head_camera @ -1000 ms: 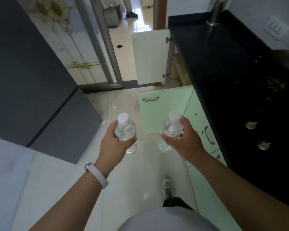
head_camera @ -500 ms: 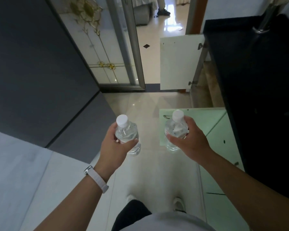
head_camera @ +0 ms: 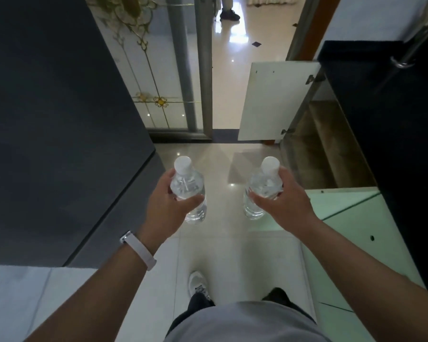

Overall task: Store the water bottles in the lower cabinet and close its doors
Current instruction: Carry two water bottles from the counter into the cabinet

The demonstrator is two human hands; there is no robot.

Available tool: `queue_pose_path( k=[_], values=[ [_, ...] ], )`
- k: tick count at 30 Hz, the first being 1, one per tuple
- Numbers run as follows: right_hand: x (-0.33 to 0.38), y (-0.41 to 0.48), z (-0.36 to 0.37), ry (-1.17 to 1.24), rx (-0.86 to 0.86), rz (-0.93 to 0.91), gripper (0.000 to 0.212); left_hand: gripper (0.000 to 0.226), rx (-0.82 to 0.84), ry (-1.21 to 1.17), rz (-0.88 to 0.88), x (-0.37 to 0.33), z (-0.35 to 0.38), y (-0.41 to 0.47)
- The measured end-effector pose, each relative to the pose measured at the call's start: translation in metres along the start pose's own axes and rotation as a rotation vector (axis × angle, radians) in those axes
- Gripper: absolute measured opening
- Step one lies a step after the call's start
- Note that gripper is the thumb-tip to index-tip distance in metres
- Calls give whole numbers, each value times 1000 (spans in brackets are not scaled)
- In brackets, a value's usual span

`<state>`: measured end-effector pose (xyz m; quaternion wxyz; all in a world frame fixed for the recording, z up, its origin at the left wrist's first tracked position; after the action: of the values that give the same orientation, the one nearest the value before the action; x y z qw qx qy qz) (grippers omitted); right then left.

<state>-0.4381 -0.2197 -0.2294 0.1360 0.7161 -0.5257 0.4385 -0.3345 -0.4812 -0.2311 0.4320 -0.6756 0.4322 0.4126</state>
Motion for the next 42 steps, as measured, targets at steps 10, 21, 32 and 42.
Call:
queue_pose_path(
  k=[10,21,32,42],
  values=[
    [37,70,7,111,-45,50,75,70,49,-69,6,0,-42,93],
    [12,197,-19,229,-50,35,69,68,137,-53,-16,-38,-8,228],
    [-38,289,-123,238,-163,80,72,68,303,49,18,-112,78,365],
    [-90,278,-180,406,-413,226,73,75,596,149,72,-160,183,447]
  ],
)
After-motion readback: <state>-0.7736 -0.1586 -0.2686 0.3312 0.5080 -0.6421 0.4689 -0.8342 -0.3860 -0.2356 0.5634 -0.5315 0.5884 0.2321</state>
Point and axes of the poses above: each hand's wrist, its own y-axis towards the middle knuckle, its own z-axis out of the palm, x = y × z, the point moved 6 cm from there along y, towards the middle knuckle, and after that the axes turned 14 degrees about x, right-handed, at the moved point
